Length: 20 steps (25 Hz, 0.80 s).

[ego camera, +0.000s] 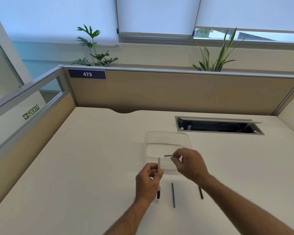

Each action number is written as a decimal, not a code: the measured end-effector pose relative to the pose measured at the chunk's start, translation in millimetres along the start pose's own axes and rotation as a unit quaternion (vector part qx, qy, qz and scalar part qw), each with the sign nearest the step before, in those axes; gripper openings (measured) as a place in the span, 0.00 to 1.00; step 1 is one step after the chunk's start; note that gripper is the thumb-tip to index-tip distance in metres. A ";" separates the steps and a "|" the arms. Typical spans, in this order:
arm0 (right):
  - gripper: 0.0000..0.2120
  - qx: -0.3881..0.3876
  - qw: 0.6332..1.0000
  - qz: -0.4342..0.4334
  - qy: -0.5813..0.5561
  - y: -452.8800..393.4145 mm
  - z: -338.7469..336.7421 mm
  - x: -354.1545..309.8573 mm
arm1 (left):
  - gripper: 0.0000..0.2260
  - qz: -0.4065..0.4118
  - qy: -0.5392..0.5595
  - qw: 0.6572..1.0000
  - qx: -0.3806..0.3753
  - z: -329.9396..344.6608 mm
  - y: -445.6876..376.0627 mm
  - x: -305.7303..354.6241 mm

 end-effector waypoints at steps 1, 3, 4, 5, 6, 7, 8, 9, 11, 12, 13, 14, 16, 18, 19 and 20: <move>0.04 -0.031 0.998 0.048 -0.009 8.1 4.5 1.9 | 0.06 0.000 0.000 1.000 0.000 -0.2 -0.2 0.0; 0.08 -0.110 0.982 0.150 -0.013 24.7 15.9 8.7 | 0.05 0.001 -0.001 1.000 0.001 -0.7 -1.2 -0.3; 0.10 -0.148 0.970 0.191 -0.010 32.4 21.4 12.4 | 0.05 0.002 -0.002 1.000 0.001 -0.9 -1.5 -0.8; 0.12 -0.178 0.959 0.223 -0.006 39.0 26.0 15.2 | 0.05 0.001 -0.004 1.000 0.002 -1.0 -1.9 -1.3; 0.14 -0.201 0.948 0.246 0.001 44.6 30.1 17.6 | 0.06 0.000 -0.006 1.000 0.004 -1.2 -2.2 -2.0; 0.15 -0.221 0.939 0.262 0.011 49.0 33.7 19.1 | 0.06 -0.001 -0.008 1.000 0.006 -1.1 -2.7 -2.7; 0.17 -0.239 0.931 0.275 0.024 53.2 37.1 19.7 | 0.06 -0.002 -0.011 1.000 0.006 -1.0 -3.1 -3.8; 0.19 -0.255 0.923 0.286 0.038 56.9 39.8 19.1 | 0.05 -0.002 -0.013 1.000 0.005 -0.5 -3.1 -4.6; 0.22 -0.277 0.912 0.294 0.068 62.4 43.5 17.3 | 0.05 -0.002 -0.016 1.000 0.002 0.2 -3.0 -5.5; 0.22 -0.283 0.910 0.292 0.078 63.9 44.0 16.4 | 0.05 -0.003 -0.016 1.000 0.001 0.6 -2.7 -5.8; 0.21 -0.290 0.908 0.290 0.083 64.2 43.4 15.5 | 0.05 -0.004 -0.016 1.000 0.000 0.9 -2.5 -6.1; 0.18 -0.299 0.906 0.288 0.084 63.8 42.7 15.1 | 0.05 -0.006 -0.015 1.000 -0.001 1.0 -2.4 -6.4; 0.11 -0.316 0.901 0.287 0.081 61.6 43.0 16.7 | 0.05 -0.009 -0.015 1.000 -0.004 1.2 -2.5 -7.1; 0.08 -0.323 0.899 0.283 0.090 61.3 44.6 18.3 | 0.05 -0.011 -0.017 1.000 -0.007 1.6 -2.1 -7.7; 0.09 -0.323 0.899 0.278 0.099 61.6 45.2 18.4 | 0.05 -0.010 -0.021 1.000 -0.009 2.0 -1.8 -7.8; 0.10 -0.321 0.902 0.268 0.110 62.6 45.6 18.2 | 0.05 -0.009 -0.026 1.000 -0.011 2.3 -1.3 -7.8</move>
Point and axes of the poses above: each hand's wrist, its own y-axis away from the middle knuckle, its own z-axis out of the palm, x = y × z, the point moved 2 cm from there along -y, towards the middle knuckle, and after that the axes turned 6 degrees about x, right-handed, at the moved point
